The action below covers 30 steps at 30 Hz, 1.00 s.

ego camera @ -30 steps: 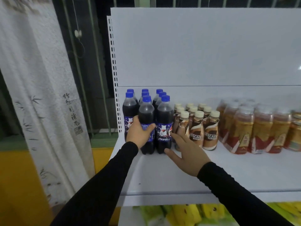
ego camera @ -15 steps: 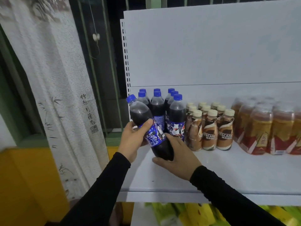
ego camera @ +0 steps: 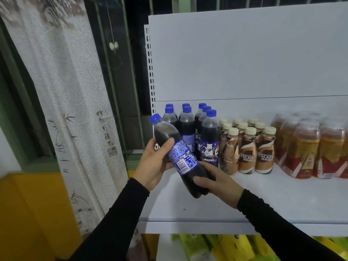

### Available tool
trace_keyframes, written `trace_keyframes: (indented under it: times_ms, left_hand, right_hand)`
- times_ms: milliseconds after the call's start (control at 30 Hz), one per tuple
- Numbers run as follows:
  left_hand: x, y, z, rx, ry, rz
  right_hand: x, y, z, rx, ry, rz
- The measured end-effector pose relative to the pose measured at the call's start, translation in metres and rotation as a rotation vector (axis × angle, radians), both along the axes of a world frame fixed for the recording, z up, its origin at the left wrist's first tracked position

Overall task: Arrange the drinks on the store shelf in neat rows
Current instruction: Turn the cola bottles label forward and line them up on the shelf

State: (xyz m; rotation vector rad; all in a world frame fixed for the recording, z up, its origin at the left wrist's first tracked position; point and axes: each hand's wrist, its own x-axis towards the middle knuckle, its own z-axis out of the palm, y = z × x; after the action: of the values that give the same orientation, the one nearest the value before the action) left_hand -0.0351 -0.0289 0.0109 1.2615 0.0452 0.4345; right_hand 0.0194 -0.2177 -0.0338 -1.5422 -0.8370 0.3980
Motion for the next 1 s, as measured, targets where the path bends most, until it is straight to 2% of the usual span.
trace_keyframes:
  times_ms: [133,233,367,533,600,700,800,867,1000]
  left_hand:
    - [0.0,-0.005,-0.002,0.004,0.002,0.088]
    - [0.0,-0.005,-0.001,-0.008,-0.008,0.125]
    - [-0.002,-0.003,0.003,0.011,-0.016,0.119]
    - [-0.005,0.003,0.005,-0.106,0.003,0.049]
    - [-0.004,0.002,0.005,-0.095,0.019,0.084]
    - [-0.001,-0.003,0.002,-0.086,0.038,0.169]
    - [-0.001,-0.006,0.003,-0.04,0.034,0.189]
    - [-0.001,-0.008,0.005,-0.013,0.027,0.171]
    - [-0.005,-0.008,0.008,-0.085,0.019,0.09]
  right_hand:
    - [-0.009,0.004,0.007,-0.163,-0.328,-0.146]
    - [-0.011,0.007,0.007,-0.108,-0.408,-0.232]
    - [-0.008,0.003,0.008,-0.004,-0.134,-0.18]
    - [-0.007,0.001,0.01,0.153,0.215,-0.041]
    - [-0.008,0.001,0.008,0.119,0.205,-0.052]
    - [-0.012,0.0,0.012,-0.108,-0.126,-0.133]
    - [-0.011,0.001,0.008,-0.108,-0.252,-0.214]
    - [-0.008,-0.002,0.006,-0.042,-0.167,-0.208]
    - [-0.005,-0.007,0.004,0.095,0.16,-0.085]
